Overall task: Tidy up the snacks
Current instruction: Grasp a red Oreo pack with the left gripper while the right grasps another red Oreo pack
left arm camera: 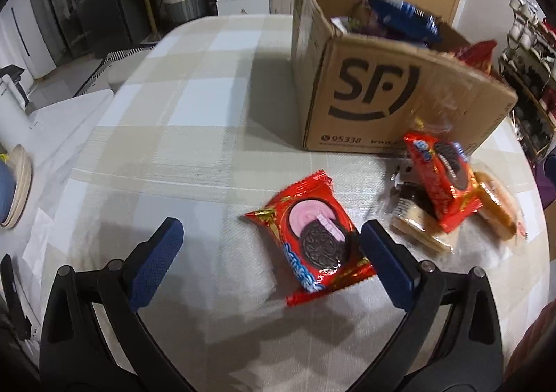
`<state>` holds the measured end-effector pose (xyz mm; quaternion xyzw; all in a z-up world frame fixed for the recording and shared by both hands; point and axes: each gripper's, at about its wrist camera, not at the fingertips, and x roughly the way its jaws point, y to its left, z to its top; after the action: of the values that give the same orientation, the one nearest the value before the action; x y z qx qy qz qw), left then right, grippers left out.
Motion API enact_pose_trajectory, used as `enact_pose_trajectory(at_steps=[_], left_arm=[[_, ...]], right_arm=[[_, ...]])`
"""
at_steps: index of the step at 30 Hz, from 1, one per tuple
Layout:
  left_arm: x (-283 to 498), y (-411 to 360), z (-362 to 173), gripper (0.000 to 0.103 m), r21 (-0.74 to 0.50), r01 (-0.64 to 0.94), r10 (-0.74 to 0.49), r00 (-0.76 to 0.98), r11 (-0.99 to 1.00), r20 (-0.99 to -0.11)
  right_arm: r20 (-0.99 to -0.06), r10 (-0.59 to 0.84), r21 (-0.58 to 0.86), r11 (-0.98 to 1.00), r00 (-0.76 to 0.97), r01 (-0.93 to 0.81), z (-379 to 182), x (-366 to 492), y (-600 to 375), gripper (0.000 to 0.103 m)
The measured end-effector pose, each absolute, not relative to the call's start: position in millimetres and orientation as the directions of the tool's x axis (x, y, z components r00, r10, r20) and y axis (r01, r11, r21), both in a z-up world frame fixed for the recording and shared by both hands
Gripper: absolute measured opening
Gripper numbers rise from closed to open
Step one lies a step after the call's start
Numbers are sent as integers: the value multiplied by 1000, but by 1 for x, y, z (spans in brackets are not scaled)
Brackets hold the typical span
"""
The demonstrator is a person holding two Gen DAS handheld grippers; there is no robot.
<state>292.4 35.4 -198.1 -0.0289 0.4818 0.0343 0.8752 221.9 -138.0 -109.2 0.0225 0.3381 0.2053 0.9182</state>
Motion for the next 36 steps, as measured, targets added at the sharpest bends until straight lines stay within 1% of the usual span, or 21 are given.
enact_pose_trajectory(at_steps=[4,7,8,9,10,12,13,14,17,19,20,21,23,25,28,30,31,32,36], left_arm=[[309,36,-208,102,-10,-92,39,516,996,-856],[317,42,-215,99,-50,-76,-6,497,996,-868],[317,44,-216,94,-70,-65,-28,497,995,-867],[317,46,-217,83,-89,-56,-49,498,994,-866],[318,49,-218,77,-103,-49,-65,495,994,-866],[319,53,-219,60,-99,-42,-64,504,994,-861],[320,55,-219,57,-100,-32,-70,507,994,-859],[320,57,-219,40,-111,-21,-85,512,994,-855],[319,66,-218,41,-156,3,-136,511,988,-849],[319,71,-219,41,-167,3,-145,508,986,-849],[316,74,-218,41,-165,2,-143,510,986,-848],[314,75,-218,41,-169,3,-146,512,986,-846],[308,77,-214,41,-173,2,-149,519,985,-842],[303,77,-209,41,-157,-2,-132,531,988,-837],[292,73,-199,41,-136,2,-114,553,991,-825],[285,71,-191,41,-115,2,-95,572,993,-814],[280,68,-186,41,-95,1,-78,584,995,-808],[273,65,-181,41,-75,4,-63,594,997,-802],[258,62,-168,41,-52,6,-44,613,999,-789]], right_arm=[[-645,382,198,920,662,-337,-120,237,-138,102],[-671,390,229,918,631,-323,-128,248,-137,102],[-680,393,236,917,619,-323,-131,251,-136,102],[-689,399,244,914,605,-325,-133,255,-135,102],[-699,400,249,913,593,-323,-136,258,-134,102],[-721,373,236,925,584,-298,-141,267,-133,102],[-732,368,234,926,574,-295,-144,271,-131,102],[-738,366,235,927,567,-293,-147,276,-130,102],[-762,336,207,936,553,-284,-153,285,-121,102],[-778,306,174,944,550,-279,-158,290,-116,101],[-788,288,160,949,544,-272,-161,294,-114,97],[-796,280,155,951,536,-267,-164,297,-114,89],[-815,269,150,953,513,-262,-171,304,-112,82],[-820,237,110,958,521,-264,-173,306,-110,82],[-826,223,83,956,517,-280,-174,309,-106,74],[-836,199,56,958,511,-282,-177,313,-103,65],[-841,190,43,957,506,-287,-178,313,-99,62],[-845,193,39,952,499,-302,-179,314,-96,52],[-853,196,15,935,484,-353,-183,314,-82,48]])
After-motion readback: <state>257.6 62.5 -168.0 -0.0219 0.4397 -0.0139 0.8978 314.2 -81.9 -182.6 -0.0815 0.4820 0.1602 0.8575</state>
